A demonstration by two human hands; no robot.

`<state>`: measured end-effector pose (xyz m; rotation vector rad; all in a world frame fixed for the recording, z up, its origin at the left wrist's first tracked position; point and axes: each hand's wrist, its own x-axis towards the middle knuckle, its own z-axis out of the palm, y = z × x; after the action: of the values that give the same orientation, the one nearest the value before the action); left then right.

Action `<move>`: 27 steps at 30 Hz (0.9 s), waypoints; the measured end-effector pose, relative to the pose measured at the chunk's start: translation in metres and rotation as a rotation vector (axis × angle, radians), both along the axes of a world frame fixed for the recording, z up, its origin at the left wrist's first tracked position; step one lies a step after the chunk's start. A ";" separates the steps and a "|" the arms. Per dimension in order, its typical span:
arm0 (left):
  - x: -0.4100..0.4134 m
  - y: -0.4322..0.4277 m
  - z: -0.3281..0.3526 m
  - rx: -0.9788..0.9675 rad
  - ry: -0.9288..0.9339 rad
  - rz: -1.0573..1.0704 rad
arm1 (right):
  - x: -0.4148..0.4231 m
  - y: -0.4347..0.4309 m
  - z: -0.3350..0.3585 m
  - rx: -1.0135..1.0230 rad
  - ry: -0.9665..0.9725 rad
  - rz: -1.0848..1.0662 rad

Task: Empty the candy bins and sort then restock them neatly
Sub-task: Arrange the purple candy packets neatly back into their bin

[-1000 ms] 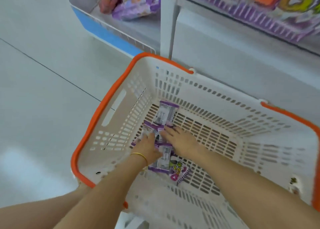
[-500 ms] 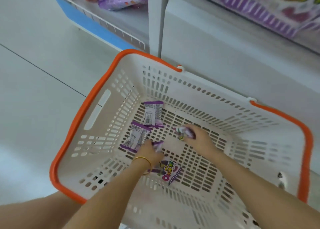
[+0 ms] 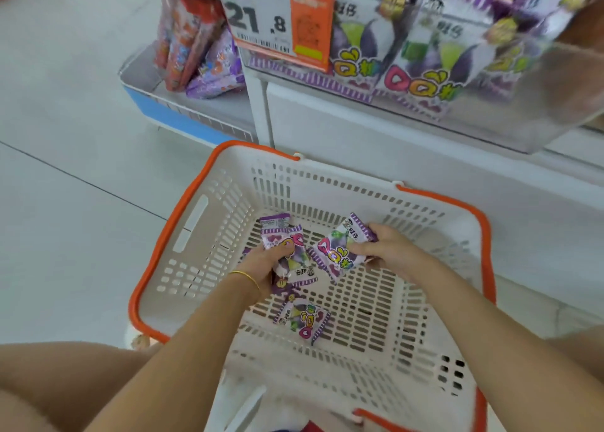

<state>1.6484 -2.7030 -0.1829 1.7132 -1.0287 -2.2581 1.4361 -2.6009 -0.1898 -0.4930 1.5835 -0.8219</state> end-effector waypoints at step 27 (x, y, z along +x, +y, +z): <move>-0.002 -0.011 0.025 -0.617 -0.186 -0.645 | 0.020 -0.005 0.027 -0.171 0.015 -0.077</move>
<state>1.6464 -2.7145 -0.1575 1.4536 -2.2883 -1.7325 1.4563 -2.6059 -0.1630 -0.5645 1.5613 -1.0199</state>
